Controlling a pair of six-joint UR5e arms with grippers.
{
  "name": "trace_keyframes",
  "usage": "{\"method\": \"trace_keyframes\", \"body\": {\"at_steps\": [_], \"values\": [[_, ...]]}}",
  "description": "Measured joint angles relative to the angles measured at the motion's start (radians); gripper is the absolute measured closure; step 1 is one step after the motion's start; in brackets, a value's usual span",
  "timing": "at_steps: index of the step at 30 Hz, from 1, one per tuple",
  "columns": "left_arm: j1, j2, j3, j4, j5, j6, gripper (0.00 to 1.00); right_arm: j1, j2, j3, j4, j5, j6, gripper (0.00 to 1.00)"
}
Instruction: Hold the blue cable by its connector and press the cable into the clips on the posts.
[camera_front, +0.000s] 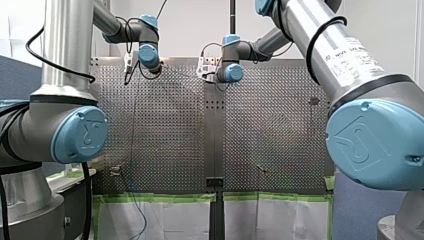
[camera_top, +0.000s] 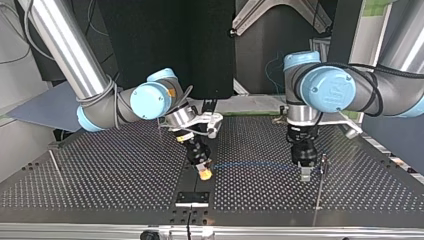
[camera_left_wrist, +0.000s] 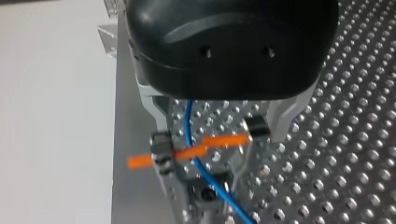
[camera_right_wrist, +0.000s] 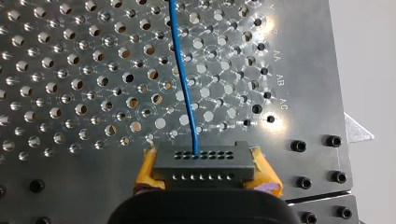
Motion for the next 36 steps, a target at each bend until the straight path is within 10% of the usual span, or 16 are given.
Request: {"method": "trace_keyframes", "body": {"at_steps": [24,29,34,36], "values": [[-0.003,0.000,0.000,0.036,0.023,-0.052,0.00,0.000,0.002,0.000,0.000,0.000,0.000,1.00],[-0.006,0.000,0.000,0.041,0.024,-0.063,0.36,0.000,0.002,0.000,0.000,0.000,0.000,1.00],[-0.008,0.000,0.000,0.054,0.022,-0.063,1.00,0.000,0.002,0.000,0.000,0.000,0.000,1.00],[-0.009,0.000,0.000,0.058,0.023,-0.061,1.00,0.000,0.002,0.000,0.000,0.000,0.000,1.00]]}}
